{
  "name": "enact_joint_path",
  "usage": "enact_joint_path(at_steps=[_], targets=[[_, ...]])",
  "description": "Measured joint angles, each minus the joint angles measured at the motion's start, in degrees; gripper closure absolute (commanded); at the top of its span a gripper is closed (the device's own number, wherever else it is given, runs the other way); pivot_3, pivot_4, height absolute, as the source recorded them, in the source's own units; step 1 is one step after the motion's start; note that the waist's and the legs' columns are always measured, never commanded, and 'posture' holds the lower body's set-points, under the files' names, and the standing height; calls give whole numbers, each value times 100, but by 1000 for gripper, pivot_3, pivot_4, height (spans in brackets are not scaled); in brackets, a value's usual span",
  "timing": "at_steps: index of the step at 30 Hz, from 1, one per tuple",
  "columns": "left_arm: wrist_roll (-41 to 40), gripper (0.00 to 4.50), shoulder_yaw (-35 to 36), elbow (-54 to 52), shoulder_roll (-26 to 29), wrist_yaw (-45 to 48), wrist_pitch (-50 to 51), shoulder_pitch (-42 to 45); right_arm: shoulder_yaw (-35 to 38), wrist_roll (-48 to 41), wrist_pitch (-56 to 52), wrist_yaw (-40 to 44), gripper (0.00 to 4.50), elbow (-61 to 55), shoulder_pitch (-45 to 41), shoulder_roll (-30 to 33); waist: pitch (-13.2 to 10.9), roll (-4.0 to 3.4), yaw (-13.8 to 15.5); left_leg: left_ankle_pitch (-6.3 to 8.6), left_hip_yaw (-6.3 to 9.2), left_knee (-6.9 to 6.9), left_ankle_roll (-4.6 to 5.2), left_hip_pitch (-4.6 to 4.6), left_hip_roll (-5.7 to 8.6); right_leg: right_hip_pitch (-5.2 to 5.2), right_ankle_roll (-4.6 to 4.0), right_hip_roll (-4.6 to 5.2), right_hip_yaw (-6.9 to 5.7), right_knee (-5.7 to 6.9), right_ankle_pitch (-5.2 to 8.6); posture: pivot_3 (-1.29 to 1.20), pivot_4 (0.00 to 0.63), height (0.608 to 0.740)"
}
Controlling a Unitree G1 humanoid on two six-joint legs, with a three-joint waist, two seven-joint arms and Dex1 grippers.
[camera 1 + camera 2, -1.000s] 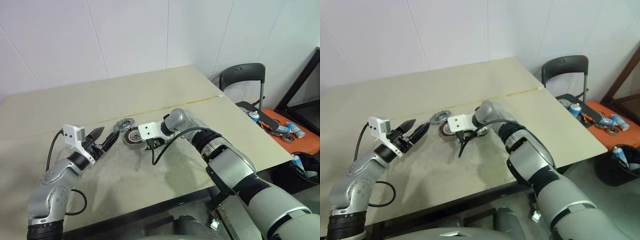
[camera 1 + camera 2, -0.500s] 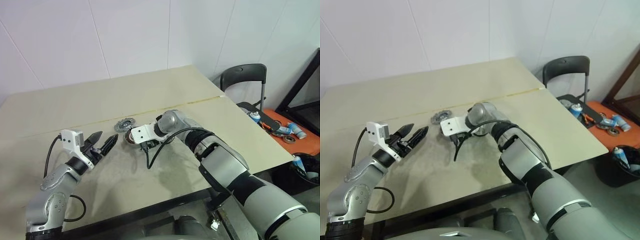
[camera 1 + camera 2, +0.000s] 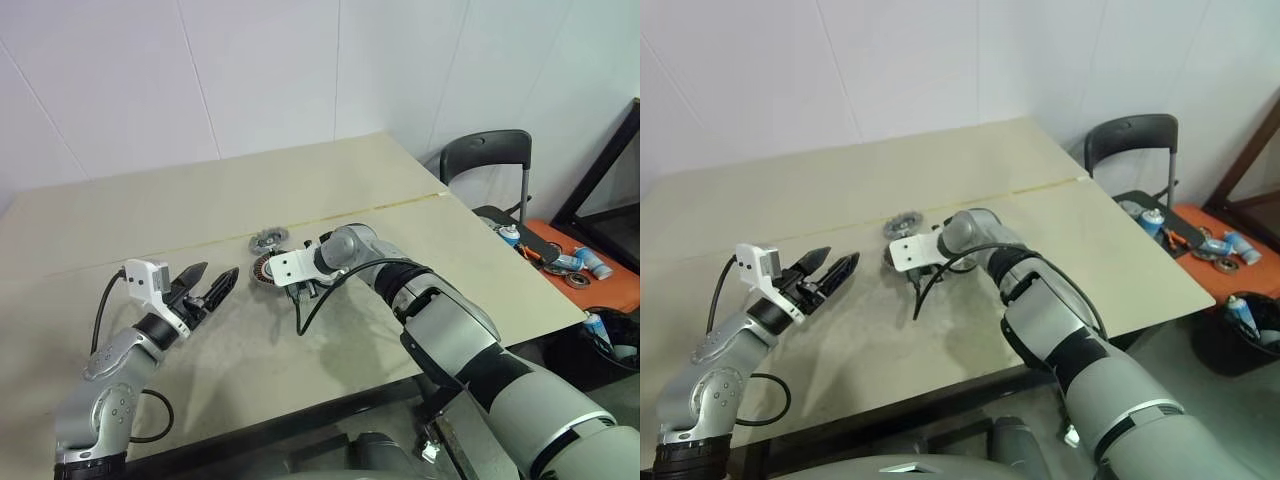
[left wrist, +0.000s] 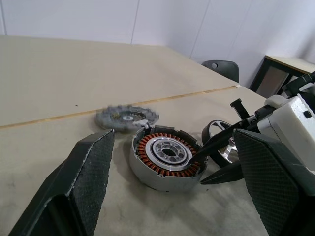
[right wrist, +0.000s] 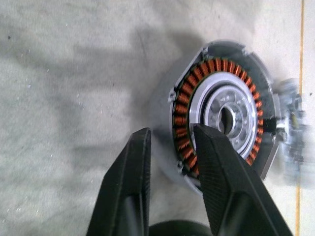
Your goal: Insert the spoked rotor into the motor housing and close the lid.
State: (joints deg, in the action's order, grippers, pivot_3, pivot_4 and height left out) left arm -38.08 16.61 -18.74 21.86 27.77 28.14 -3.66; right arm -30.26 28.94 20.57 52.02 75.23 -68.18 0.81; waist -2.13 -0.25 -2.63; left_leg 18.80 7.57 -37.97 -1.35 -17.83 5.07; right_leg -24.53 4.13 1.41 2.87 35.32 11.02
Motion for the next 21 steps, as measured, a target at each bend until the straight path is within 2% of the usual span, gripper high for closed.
enact_joint_path(at_steps=[4,6,21], targets=[[6,403,-5,29,0,35,-11,4,63,-44,13,97,4167,-7,-6,9,1,2,-10,0,0,2,0,5,-1,4,-1,2,1,-1,0,0,0,740],[8,403,-8,31,-1,45,-17,10,53,-37,-7,103,4340,-2,34,-18,0,0,-12,0,0,2,-1,6,-2,4,-1,2,1,2,0,0,0,740],[10,403,-5,69,-5,66,-35,12,84,-48,-40,74,4340,-2,58,-15,-1,-2,4,0,1,3,-1,6,-1,5,-3,1,0,1,2,0,0,740]])
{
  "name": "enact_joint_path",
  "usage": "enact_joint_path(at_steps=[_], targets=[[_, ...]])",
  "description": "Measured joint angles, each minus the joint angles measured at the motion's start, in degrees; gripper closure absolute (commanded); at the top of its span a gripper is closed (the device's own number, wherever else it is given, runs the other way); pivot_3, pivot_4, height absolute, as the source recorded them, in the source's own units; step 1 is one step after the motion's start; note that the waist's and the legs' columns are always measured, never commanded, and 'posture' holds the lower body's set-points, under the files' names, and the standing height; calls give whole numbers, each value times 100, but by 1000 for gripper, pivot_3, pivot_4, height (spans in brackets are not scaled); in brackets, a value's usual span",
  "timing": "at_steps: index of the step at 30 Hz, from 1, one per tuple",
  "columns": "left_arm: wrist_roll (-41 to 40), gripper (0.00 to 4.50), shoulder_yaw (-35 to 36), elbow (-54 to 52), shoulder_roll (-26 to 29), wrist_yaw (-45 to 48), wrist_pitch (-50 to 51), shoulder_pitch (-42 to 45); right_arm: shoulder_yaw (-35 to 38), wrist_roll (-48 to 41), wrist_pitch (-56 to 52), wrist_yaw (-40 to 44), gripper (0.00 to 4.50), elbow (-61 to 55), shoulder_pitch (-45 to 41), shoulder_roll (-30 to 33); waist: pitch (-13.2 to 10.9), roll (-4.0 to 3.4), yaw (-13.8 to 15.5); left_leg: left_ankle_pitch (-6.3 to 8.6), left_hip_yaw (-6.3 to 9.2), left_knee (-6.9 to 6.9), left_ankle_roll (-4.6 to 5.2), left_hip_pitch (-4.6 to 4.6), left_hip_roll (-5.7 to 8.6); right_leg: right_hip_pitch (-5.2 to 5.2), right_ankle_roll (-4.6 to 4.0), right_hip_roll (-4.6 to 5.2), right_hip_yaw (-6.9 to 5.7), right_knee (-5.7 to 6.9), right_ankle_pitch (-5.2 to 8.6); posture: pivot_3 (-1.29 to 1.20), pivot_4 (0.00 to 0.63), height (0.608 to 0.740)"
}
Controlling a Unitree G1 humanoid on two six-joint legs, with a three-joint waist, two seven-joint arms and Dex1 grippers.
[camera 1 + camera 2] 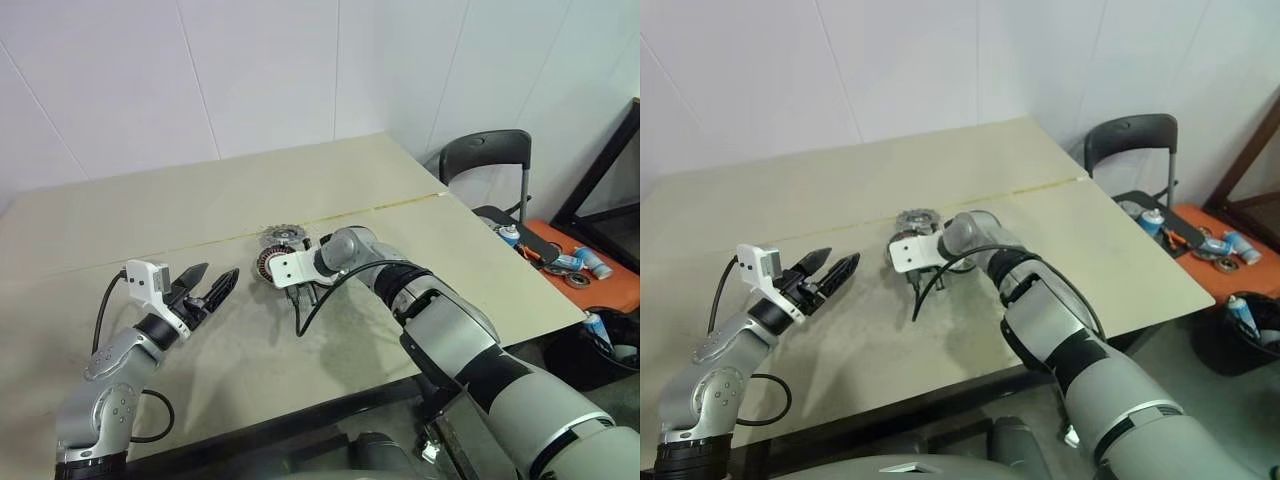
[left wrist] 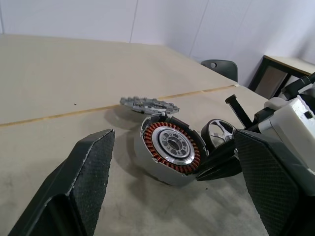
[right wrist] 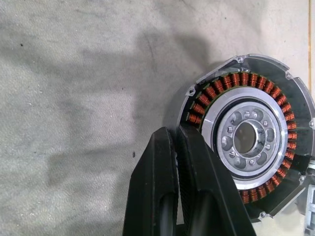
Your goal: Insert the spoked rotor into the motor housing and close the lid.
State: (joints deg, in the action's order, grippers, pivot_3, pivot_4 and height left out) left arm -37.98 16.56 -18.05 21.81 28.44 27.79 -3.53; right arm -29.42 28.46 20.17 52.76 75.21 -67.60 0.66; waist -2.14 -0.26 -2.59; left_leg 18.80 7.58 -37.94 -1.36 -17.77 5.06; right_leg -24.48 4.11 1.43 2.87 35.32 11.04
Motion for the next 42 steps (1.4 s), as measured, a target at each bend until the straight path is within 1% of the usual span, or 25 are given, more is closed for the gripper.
enact_joint_path(at_steps=[2,4,9,12,15,20,26,32,37,40,42], targets=[[0,403,0,17,0,13,-2,6,62,-47,-78,136,4340,-2,-1,16,0,0,3,0,0,0,0,0,0,0,0,0,0,-2,0,0,0,740],[1,403,3,76,2,22,-12,40,173,-174,-227,549,4340,-32,-14,101,0,0,10,0,1,0,1,-2,1,2,0,0,-1,-7,0,0,0,740],[8,403,0,168,2,40,-48,131,290,-456,-517,1937,4340,-339,-12,350,-1,-1,2,4,1,2,7,-8,2,-2,2,2,-2,-14,1,0,0,740],[27,403,-3,199,1,55,-71,157,293,-616,-782,2652,4340,-902,91,536,-1,-1,10,4,4,3,6,-15,1,-8,2,6,-3,-15,1,0,0,740],[46,403,-7,245,-2,81,-92,159,301,-791,-1386,3115,4340,-1841,511,743,0,0,17,4,5,2,6,-19,1,-9,3,8,-4,-16,1,0,0,740],[99,403,-32,348,-64,113,-135,196,289,-952,-2554,3376,4340,-3389,1190,1056,0,0,33,4,5,2,6,-24,1,-15,3,9,-4,-15,1,0,0,740],[127,403,-155,506,-97,157,-188,288,131,-1095,-3624,3617,4340,-4744,1717,1307,0,2,53,4,5,1,6,-30,1,-19,4,10,-7,-18,1,0,0,740],[134,403,-235,611,-96,226,-197,446,-162,-1362,-3964,3830,4340,-5525,1814,1382,1,3,36,4,5,0,5,-29,0,-20,5,10,-8,-18,1,0,0,740],[136,403,-234,650,-66,252,-188,491,-270,-1484,-3966,3820,4340,-5557,1804,1451,1,5,55,3,5,-1,5,-29,0,-19,5,10,-9,-17,1,0,0,740],[136,403,-235,660,-42,253,-179,562,-391,-1531,-3806,3803,3689,-5430,1805,1508,1,5,60,4,5,-1,5,-30,0,-19,4,11,-10,-18,1,0,0,740],[136,403,-235,660,-20,253,-171,574,-417,-1543,-3710,3805,3123,-5355,1804,1564,1,5,60,4,5,-1,5,-31,0,-19,4,11,-10,-20,1,0,0,740]])
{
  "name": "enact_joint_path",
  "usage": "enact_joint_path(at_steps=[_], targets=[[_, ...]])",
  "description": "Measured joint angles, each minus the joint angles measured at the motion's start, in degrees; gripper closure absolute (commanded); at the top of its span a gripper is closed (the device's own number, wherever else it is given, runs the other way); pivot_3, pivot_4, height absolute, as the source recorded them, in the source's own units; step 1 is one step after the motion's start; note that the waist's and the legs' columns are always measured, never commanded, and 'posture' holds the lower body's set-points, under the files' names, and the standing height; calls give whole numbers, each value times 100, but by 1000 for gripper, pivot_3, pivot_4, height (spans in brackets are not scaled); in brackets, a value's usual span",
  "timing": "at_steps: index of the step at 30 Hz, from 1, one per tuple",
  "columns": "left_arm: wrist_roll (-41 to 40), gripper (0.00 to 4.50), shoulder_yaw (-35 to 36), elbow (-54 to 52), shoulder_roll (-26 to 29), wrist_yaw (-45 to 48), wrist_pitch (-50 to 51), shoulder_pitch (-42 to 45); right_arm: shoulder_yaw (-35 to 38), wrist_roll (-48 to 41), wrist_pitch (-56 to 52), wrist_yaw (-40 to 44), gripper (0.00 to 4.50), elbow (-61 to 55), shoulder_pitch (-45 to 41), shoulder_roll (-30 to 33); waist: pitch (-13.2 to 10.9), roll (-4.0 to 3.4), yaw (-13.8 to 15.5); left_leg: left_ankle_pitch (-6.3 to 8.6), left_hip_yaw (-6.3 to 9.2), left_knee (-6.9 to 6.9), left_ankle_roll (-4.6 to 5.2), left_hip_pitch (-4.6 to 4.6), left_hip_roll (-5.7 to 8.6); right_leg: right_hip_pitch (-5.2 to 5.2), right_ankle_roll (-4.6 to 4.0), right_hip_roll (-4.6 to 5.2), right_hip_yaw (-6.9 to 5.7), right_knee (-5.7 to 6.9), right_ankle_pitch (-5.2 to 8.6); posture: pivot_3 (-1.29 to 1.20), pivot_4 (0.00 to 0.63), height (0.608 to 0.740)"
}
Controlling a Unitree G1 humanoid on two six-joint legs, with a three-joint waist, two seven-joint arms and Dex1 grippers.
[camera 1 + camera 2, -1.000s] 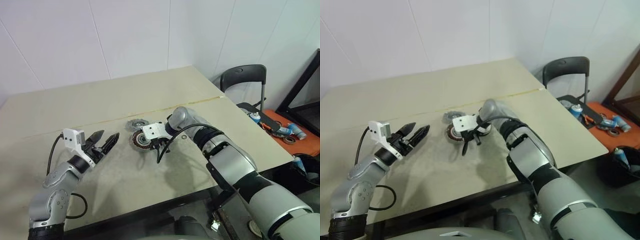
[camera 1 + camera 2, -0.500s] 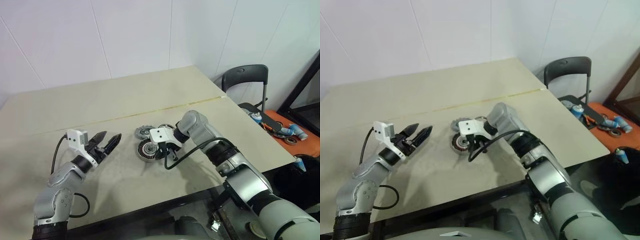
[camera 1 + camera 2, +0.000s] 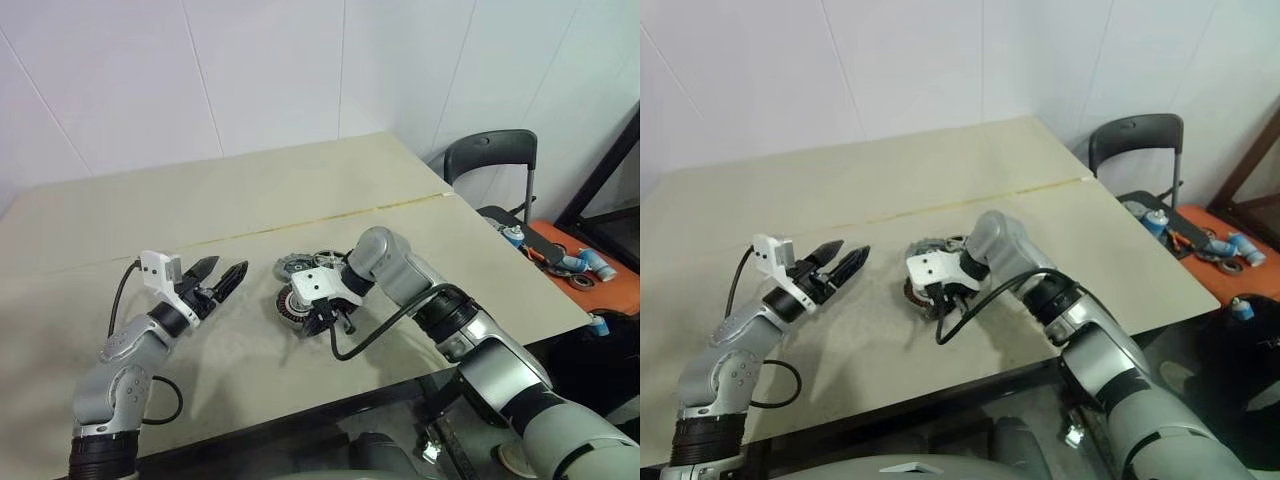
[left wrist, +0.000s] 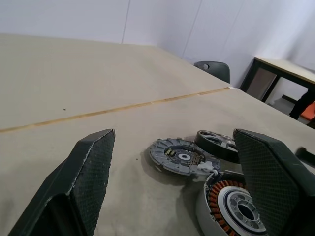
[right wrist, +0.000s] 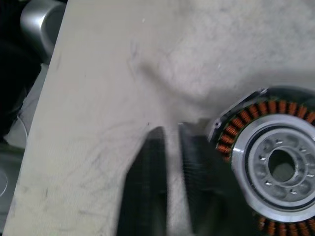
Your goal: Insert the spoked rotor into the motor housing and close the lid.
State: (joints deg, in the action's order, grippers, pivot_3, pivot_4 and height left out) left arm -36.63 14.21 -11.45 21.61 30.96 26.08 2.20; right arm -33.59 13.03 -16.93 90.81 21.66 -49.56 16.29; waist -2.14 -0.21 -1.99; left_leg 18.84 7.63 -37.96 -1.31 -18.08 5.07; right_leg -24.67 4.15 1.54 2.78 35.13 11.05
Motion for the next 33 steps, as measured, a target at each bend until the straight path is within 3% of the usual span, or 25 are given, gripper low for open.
enact_joint_path(at_steps=[3,7,11,15,16,23,27,33], targets=[[-1,403,1,1,64,-1,11,15,-111,-187,-120,64,3123,-10,-30,154,-1,0,0,0,1,-1,0,-2,0,-2,0,0,0,0,0,0,0,740],[-7,403,11,2,117,-3,67,62,-204,-1046,-489,131,3123,-374,-285,821,-2,0,48,0,3,-4,0,-9,1,-6,0,2,-3,-2,0,0,0,740],[-19,403,20,1,157,9,100,71,452,-1564,-872,26,3123,-693,-384,1016,-3,2,101,0,4,0,0,-11,-4,-10,0,-1,-5,-3,1,0,0,740],[-43,403,81,5,235,60,112,72,1622,-1681,-862,-1523,3123,-390,-300,957,2,12,158,0,3,-6,0,-15,1,-7,0,5,-6,-6,0,0,0,740],[-43,403,86,12,287,86,112,75,1973,-1641,-771,-2152,3123,-184,-156,973,7,22,191,0,8,-6,0,-15,1,-3,0,5,-10,-12,0,0,0,740],[-20,403,57,314,416,273,174,404,3251,-1643,-1139,-4541,3123,426,1141,884,0,12,272,2,1,-3,5,-33,0,-23,-2,4,-1,-14,-1,0,0,740],[11,403,-59,545,447,437,206,725,3605,-1828,-1571,-5097,3123,-216,1856,731,-1,11,235,2,-4,-1,6,-28,-3,-21,-1,-2,4,-14,0,0,0,740],[120,403,-195,863,533,647,213,1004,3549,-2050,-2037,-5409,3123,-1181,2427,481,-3,8,140,1,-7,-8,7,-18,-2,-7,18,-2,4,-12,10,0,0,740]])
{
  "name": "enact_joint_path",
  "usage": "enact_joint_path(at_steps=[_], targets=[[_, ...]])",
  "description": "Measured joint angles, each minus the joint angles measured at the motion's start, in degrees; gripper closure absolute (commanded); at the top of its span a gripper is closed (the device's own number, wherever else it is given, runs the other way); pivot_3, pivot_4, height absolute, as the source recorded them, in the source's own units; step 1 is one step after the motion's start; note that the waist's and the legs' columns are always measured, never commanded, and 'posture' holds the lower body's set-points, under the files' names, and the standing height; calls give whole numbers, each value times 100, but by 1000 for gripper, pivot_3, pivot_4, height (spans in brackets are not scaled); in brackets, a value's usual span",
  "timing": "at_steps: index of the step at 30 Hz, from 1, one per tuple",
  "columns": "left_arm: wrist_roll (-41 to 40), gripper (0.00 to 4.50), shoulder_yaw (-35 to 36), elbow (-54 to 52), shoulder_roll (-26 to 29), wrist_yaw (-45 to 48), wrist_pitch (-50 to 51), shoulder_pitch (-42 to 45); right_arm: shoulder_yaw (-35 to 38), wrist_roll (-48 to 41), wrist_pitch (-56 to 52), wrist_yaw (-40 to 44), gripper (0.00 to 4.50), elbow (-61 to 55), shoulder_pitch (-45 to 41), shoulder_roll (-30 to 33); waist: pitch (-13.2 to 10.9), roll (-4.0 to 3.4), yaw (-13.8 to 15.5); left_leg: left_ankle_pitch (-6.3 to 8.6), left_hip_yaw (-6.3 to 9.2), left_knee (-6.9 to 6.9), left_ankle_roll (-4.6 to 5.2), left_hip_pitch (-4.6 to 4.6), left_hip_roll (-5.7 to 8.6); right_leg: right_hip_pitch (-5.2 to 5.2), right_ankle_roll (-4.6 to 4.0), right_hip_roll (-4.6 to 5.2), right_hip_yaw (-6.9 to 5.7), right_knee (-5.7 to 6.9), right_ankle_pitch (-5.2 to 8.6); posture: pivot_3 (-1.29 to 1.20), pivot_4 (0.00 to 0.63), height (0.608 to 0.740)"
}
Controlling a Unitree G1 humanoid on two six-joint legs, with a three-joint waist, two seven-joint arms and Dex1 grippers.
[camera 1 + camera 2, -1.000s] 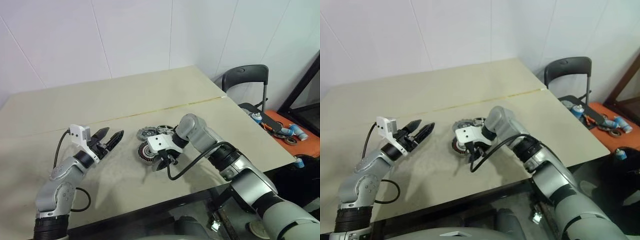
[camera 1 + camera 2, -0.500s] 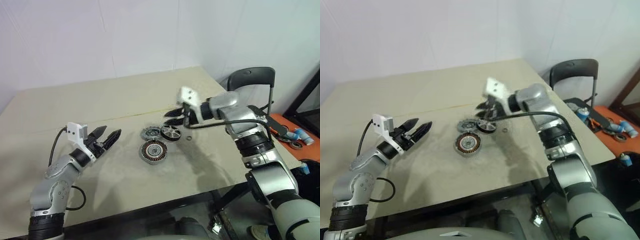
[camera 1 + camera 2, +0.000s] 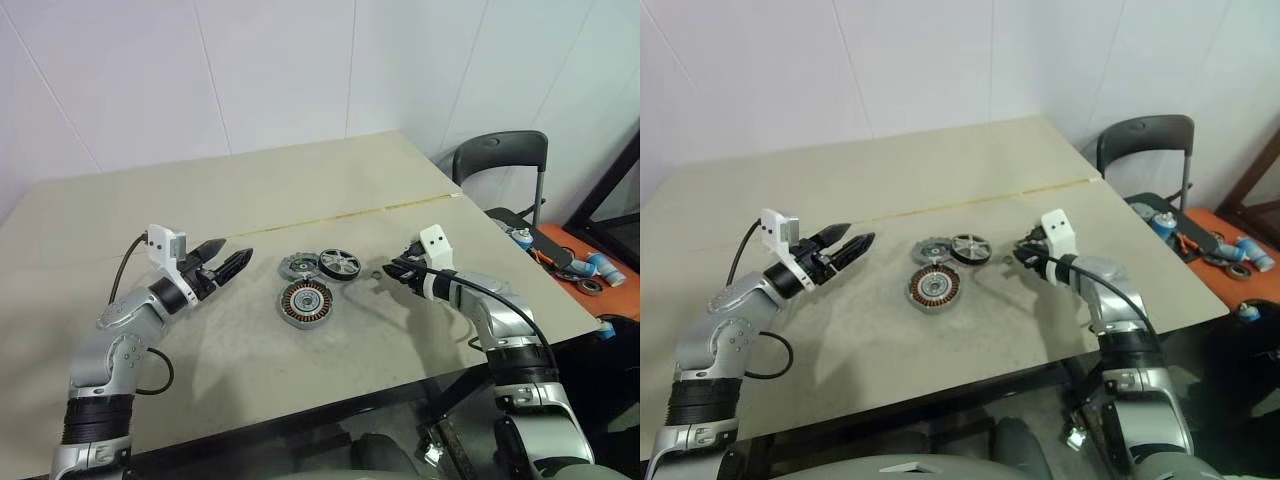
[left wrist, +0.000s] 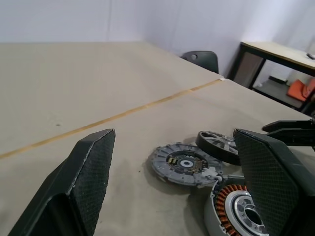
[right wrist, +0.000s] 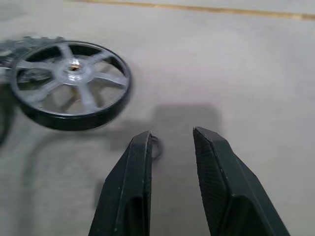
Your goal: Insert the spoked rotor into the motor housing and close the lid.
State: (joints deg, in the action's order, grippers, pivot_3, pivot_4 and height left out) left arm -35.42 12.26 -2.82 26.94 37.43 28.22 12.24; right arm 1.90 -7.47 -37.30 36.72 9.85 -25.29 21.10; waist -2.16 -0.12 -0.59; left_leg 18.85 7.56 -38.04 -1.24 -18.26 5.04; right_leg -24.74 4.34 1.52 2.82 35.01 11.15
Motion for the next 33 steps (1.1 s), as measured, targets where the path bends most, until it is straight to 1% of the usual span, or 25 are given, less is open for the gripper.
enact_joint_path(at_steps=[6,10,13,17,28,31,33], targets=[[60,403,-29,57,4,93,0,27,-318,42,36,-189,3123,-90,164,-38,-1,1,-17,0,2,1,0,1,0,1,-3,0,0,-1,-2,0,0,740],[72,403,-27,53,3,99,1,14,-493,166,238,-332,3123,248,141,-57,0,2,-13,0,1,0,0,2,0,1,-2,1,0,-1,-1,0,0,740],[93,403,-23,51,-3,95,6,-24,-496,174,404,-452,2512,515,49,-143,-2,3,-29,0,1,0,0,3,-1,1,-2,-1,0,-1,-1,0,0,740],[93,403,-15,32,-5,92,7,-90,-505,165,413,-440,1200,636,-94,-138,-2,3,-19,0,3,0,0,2,-1,1,-4,-1,0,-1,-2,0,0,740],[94,403,-9,-68,-13,46,14,-185,-780,320,593,-442,1200,838,-178,-227,-1,6,-52,0,1,1,0,13,-3,11,1,-3,0,0,1,0,0,740],[94,403,-9,-71,-15,18,15,-186,-756,373,754,-560,1200,1119,-267,-338,0,9,-66,0,-2,1,-1,42,-5,40,5,-5,1,0,4,0,0,740],[94,403,-10,-73,-19,3,16,-187,-683,356,760,-644,1200,1375,-381,-440,-3,11,-73,0,-4,1,-1,78,-6,82,-2,-6,1,-1,12,0,0,740]])
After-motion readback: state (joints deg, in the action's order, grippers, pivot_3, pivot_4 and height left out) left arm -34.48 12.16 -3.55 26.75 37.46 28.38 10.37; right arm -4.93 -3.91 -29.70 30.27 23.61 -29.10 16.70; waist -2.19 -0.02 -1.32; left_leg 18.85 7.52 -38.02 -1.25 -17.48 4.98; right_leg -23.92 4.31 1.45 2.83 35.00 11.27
